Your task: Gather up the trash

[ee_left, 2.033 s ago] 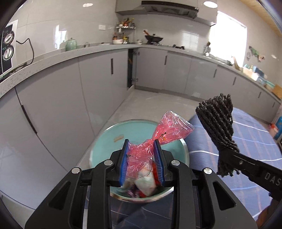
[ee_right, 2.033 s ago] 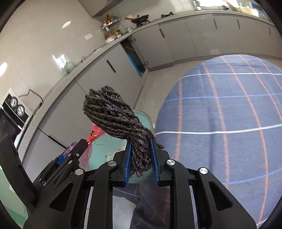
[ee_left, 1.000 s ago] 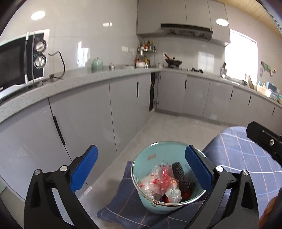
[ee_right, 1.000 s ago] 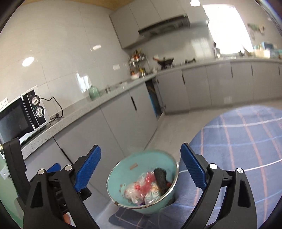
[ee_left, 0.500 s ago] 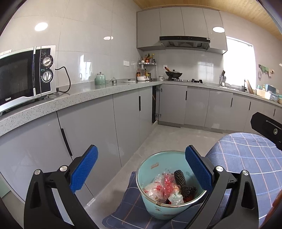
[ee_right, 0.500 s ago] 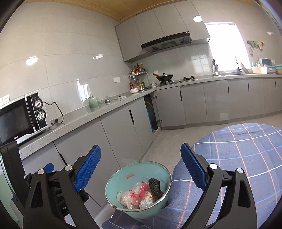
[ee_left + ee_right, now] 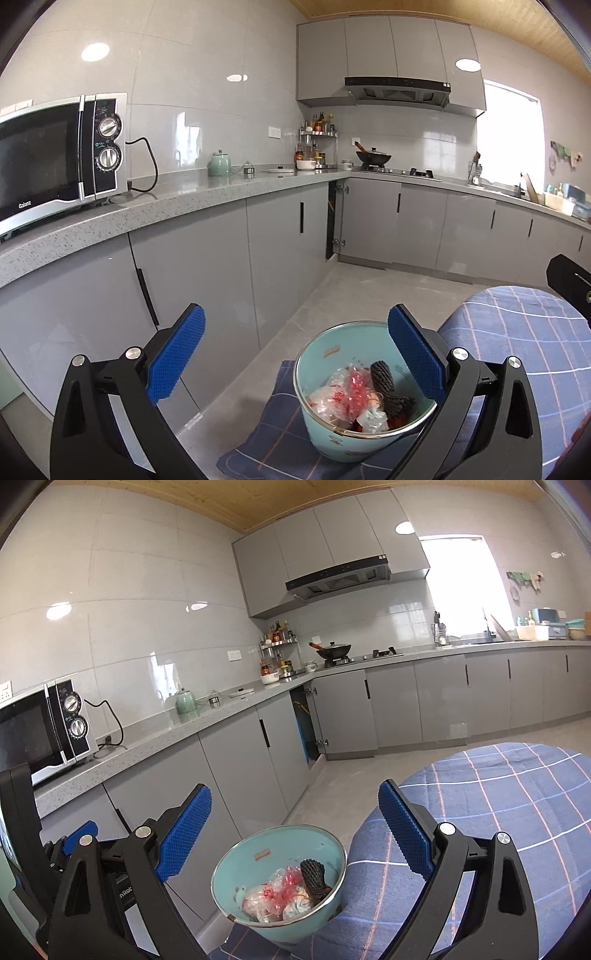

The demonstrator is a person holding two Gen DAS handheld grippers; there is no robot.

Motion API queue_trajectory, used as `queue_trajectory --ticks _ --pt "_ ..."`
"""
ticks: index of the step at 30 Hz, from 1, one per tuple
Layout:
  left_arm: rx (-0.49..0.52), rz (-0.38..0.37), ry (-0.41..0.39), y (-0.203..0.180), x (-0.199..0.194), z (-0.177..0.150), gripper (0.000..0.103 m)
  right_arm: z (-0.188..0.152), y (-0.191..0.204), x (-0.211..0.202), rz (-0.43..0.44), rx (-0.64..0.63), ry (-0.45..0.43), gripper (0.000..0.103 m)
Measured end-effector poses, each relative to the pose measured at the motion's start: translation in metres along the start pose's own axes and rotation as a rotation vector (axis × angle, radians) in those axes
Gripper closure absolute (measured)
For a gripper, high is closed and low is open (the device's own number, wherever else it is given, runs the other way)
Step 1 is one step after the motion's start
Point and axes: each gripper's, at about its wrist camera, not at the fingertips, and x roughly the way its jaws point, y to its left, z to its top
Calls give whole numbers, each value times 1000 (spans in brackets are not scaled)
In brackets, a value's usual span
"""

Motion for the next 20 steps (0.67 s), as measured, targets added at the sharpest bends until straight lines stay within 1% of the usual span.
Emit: queue_trajectory --ticks 4,12,13,15,17,20 --pt "2 -33 3 -1 -2 -1 6 1 -1 -2 -6 1 -7 12" --pt "12 -4 9 -4 -1 1 6 1 -5 1 -29 4 3 12" --pt "14 1 14 -4 0 1 6 2 -8 1 -42 3 4 12" --pt "13 20 16 -3 0 1 6 3 -16 2 -74 9 9 8" --pt "11 17 20 -3 1 1 6 3 -27 4 -111 15 21 7" --pt "26 22 27 -4 3 -1 6 4 -54 4 -191 24 30 7"
